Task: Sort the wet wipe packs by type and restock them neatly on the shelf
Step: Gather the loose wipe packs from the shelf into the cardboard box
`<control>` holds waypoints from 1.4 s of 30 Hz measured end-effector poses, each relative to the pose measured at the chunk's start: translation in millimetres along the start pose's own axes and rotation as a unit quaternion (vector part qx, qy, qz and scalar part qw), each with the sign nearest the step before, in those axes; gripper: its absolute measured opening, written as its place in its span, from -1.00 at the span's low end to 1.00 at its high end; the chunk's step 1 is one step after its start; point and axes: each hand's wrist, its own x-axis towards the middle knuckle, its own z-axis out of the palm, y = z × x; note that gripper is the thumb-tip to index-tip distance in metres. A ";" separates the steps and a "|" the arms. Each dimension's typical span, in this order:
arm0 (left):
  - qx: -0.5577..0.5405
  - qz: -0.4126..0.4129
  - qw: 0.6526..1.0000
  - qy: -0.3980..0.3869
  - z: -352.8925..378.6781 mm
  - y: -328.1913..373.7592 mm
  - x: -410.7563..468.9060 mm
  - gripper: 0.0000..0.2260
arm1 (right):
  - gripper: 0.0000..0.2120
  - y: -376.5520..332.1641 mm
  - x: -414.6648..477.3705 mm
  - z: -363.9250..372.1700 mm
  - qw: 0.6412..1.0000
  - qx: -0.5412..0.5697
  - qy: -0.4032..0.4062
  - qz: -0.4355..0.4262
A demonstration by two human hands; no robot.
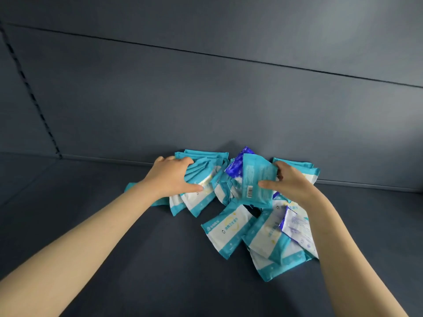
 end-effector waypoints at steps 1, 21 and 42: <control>-0.042 -0.014 0.999 0.012 -1.9 -3.0 -2.3 -0.23 | -0.58 -1.1 -2.6 1.5 0.999 0.044 0.021 0.002; -0.698 -0.215 0.683 -0.004 -23.8 -160.3 -87.4 -0.73 | -0.76 -134.3 -50.8 163.5 0.907 0.385 -0.035 0.168; -0.723 -0.241 0.648 -0.015 -14.8 -220.0 -94.0 -0.70 | -0.61 -186.3 -9.9 200.4 0.976 0.129 -0.174 0.013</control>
